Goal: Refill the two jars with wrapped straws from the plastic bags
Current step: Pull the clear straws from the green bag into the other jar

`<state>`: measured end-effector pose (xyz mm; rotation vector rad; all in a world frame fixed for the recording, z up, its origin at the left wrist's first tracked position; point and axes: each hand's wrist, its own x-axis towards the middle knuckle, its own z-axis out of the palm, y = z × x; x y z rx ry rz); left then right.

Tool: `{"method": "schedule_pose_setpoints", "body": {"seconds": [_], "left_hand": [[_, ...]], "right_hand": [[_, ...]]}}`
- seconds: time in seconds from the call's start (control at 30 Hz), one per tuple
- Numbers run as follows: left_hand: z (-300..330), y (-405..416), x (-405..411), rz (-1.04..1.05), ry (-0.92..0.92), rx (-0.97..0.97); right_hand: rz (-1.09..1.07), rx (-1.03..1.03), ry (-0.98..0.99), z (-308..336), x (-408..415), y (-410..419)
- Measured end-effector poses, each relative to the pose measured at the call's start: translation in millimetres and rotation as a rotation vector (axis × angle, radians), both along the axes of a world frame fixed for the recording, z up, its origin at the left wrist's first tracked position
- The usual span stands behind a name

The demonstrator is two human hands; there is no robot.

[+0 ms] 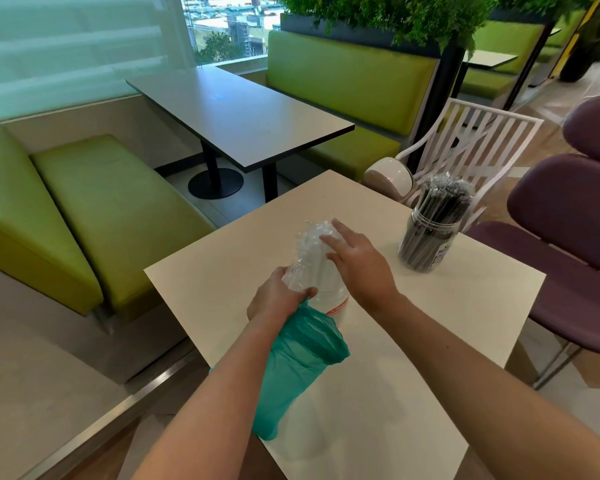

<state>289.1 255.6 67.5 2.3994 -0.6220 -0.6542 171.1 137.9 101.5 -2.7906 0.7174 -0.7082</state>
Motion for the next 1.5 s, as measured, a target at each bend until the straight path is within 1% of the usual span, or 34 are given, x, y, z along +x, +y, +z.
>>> {"method": "schedule_pose_setpoints", "body": {"seconds": [0.13,0.2,0.27,0.33,0.4,0.43,0.5,0.57,0.63,0.7,0.8,0.87,0.97,1.1,1.2,1.3,1.4,1.47,1.5], "left_hand": [[3,0,0,-0.026,-0.038,0.029],[2,2,1,-0.045,-0.024,0.004],[0,4,0,-0.049,0.032,-0.072],[-1,7,0,-0.027,0.095,-0.151],[3,11,-1,0.003,0.151,-0.191],[4,13,0,0.011,0.179,-0.202],[6,16,1,0.016,0.239,-0.231],[7,19,0,0.03,0.323,-0.279],[6,24,1,0.05,0.394,-0.329],[5,26,2,0.053,0.473,-0.34],[11,30,-3,0.036,0.621,-0.414],[12,32,-4,0.048,0.712,-0.424],[14,36,-8,0.057,0.817,-0.438],[16,39,-12,0.044,0.875,-0.468],[16,44,-10,0.02,0.906,-0.489],[14,51,-8,-0.014,0.929,-0.554],[9,56,-6,-0.075,0.946,-0.624],[9,58,-6,-0.035,0.932,-0.667],[8,59,-5,-0.004,0.917,-0.687]], "right_hand": [[0.015,0.067,0.089,-23,-8,4],[0.018,0.082,0.076,-21,-9,4],[-0.023,0.042,0.02,-15,-10,9],[-0.114,0.009,-0.096,-11,-13,19],[-0.196,0.018,-0.225,-9,-16,35],[-0.216,0.036,-0.255,-9,-17,43],[-0.192,0.137,-0.266,-11,-15,59],[-0.093,0.379,-0.256,-15,-13,73],[-0.028,0.63,-0.194,-19,-12,85],[-0.013,0.75,-0.125,-23,-9,89],[-0.026,0.867,-0.096,-25,-5,87],[-0.018,0.909,-0.081,-26,-3,85],[0.0,0.913,-0.036,-28,1,86],[0.025,0.886,0.025,-27,6,86],[-0.003,0.988,0.034,-27,9,82],[-0.03,1.082,0.052,-31,12,71],[-0.05,1.243,-0.005,-25,10,64],[-0.019,1.287,-0.037,-19,9,62],[-0.008,1.276,-0.031,-15,7,62]]}}
